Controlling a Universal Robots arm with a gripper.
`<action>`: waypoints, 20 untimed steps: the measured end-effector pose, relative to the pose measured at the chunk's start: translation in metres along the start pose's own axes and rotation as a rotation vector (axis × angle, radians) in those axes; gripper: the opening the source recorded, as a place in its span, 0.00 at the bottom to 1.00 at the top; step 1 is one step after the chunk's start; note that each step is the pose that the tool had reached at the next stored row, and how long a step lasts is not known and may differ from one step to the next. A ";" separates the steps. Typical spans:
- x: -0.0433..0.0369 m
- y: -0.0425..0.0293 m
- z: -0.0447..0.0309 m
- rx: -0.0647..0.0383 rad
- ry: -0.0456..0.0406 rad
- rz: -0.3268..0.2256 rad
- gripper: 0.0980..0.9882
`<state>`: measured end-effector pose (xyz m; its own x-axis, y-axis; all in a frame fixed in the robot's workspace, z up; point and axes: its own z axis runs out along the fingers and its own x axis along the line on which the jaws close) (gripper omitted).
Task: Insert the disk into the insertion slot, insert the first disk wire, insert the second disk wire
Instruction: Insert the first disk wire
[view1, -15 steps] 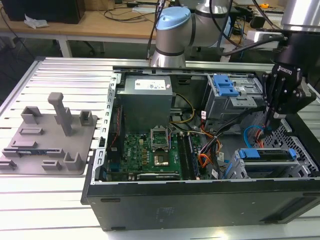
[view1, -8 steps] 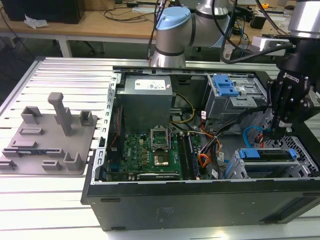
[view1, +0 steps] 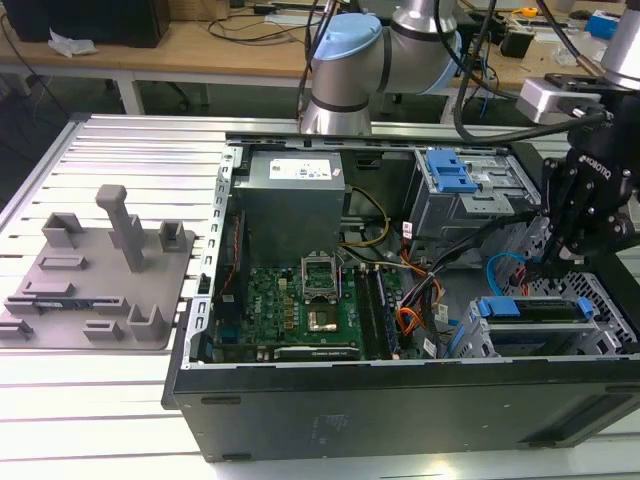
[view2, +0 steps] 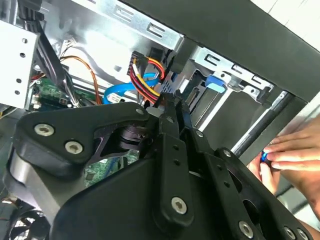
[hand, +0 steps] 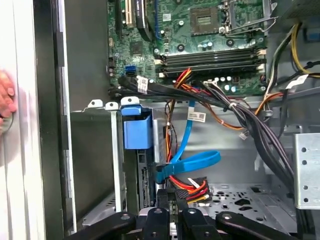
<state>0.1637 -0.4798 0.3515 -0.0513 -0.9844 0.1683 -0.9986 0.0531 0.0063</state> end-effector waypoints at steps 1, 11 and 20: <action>0.0030 -0.0007 -0.0004 -0.003 -0.0139 -0.001 0.07; 0.0243 -0.0065 0.0017 -0.022 -0.0405 -0.004 0.07; 0.0251 -0.0065 0.0018 -0.022 -0.0404 -0.004 0.07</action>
<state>0.1689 -0.5052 0.3539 -0.0484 -0.9906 0.1282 -0.9982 0.0525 0.0287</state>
